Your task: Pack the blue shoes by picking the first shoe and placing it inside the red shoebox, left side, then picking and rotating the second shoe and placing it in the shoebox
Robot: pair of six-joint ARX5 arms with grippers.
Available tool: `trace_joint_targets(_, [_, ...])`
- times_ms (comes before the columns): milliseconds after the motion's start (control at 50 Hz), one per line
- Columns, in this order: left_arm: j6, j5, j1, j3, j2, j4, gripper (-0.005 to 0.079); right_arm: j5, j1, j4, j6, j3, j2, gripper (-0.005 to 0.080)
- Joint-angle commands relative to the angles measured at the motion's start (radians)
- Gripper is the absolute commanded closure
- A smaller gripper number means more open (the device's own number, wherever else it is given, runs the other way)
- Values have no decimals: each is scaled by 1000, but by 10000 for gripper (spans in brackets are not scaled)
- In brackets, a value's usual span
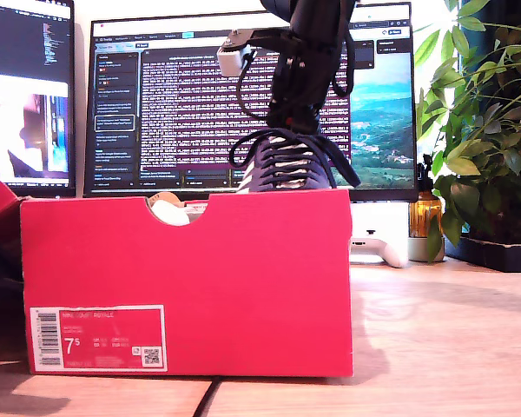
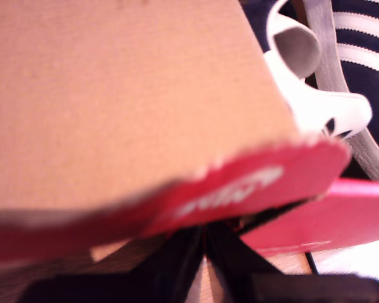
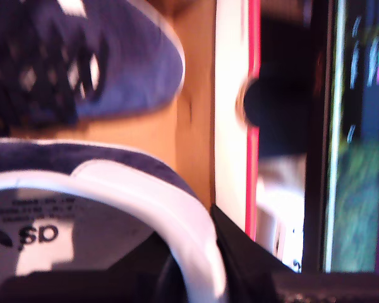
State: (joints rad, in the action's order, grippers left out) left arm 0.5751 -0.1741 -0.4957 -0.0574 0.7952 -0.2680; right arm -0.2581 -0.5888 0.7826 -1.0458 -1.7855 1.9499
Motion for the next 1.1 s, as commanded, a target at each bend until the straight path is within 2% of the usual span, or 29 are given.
trace_joint_targets(0, [-7,-1,-4,22,3,-8,762,-40,-25,15,-9,-16,10,764])
trace_joint_targets(440, [-7,-1,-4,22,3,-8,762,-60,-65,56,-9,-127,10,764])
trace_joint_targets(660, [-7,-1,-4,22,3,-7,762,-63,-56,182,12,-127,15,764])
trace_joint_targets(880, [-7,-1,-4,22,3,-7,762,5,-44,211,109,-127,43,764])
trace_joint_targets(1080, [-7,-1,-4,22,3,-7,762,17,-44,241,133,-127,109,764])
